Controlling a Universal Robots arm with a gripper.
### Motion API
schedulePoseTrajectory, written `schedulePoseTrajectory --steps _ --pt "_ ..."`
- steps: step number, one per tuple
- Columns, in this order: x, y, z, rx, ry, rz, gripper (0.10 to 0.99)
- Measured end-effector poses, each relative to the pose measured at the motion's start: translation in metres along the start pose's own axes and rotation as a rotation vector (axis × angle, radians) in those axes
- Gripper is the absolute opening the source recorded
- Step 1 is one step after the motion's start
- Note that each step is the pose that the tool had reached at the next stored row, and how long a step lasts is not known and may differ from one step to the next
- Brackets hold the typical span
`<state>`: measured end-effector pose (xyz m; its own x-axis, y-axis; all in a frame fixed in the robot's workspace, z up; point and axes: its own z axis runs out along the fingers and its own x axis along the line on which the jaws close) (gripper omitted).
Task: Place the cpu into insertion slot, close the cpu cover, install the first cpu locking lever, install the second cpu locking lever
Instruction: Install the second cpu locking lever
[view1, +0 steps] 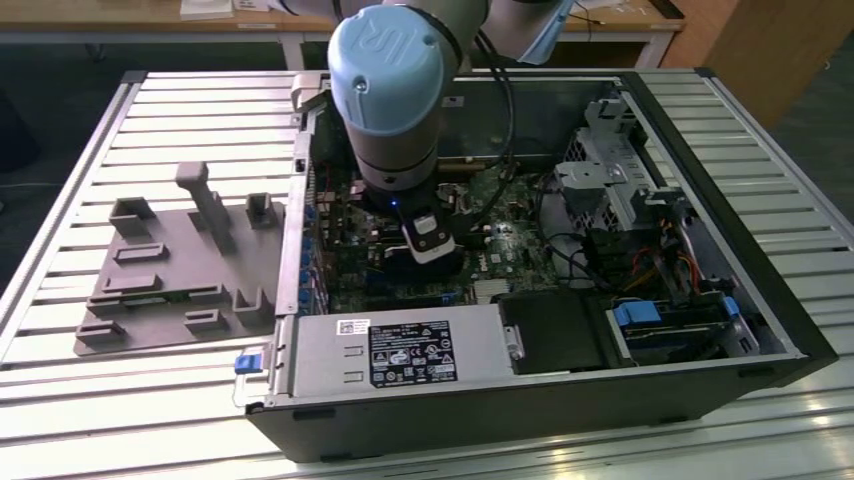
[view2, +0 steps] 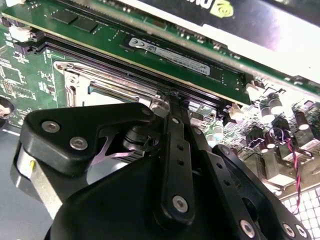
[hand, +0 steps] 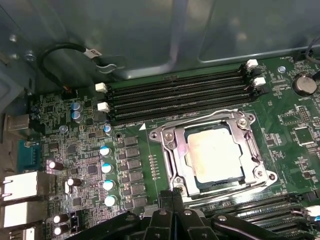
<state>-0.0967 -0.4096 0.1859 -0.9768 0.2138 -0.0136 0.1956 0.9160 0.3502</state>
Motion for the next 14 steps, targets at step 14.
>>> schedulePoseTrajectory --steps 14 --pt "-0.0001 0.0062 -0.0164 0.001 -0.0001 0.000 0.102"
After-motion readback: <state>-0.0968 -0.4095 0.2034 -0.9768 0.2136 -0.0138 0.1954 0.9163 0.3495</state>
